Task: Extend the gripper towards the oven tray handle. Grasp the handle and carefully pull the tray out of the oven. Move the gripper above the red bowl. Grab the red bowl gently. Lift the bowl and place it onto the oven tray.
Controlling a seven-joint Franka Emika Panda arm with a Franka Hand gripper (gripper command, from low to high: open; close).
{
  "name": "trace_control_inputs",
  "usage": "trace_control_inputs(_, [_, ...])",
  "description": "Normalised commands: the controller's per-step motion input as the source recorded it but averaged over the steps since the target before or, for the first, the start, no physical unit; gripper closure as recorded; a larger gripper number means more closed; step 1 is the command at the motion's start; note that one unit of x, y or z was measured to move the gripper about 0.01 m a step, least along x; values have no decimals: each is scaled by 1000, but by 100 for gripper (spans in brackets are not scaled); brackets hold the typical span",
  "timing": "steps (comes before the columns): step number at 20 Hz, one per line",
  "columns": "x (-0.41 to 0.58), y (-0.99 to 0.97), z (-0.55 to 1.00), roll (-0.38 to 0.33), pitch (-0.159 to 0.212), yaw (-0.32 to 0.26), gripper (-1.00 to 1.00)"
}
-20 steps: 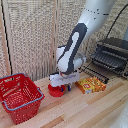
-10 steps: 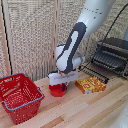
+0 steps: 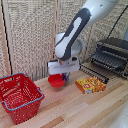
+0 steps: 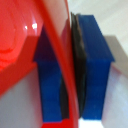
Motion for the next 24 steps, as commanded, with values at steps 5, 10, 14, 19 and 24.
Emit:
trace_control_inputs(5, [149, 7, 857, -69, 14, -318, 100])
trace_control_inputs(10, [130, -351, 916, 7, 102, -238, 100])
trace_control_inputs(14, [0, -644, 743, 100, 51, -107, 100])
trace_control_inputs(19, [0, -860, 526, 123, 18, -27, 100])
trace_control_inputs(24, [43, -909, 241, 90, -17, -38, 100])
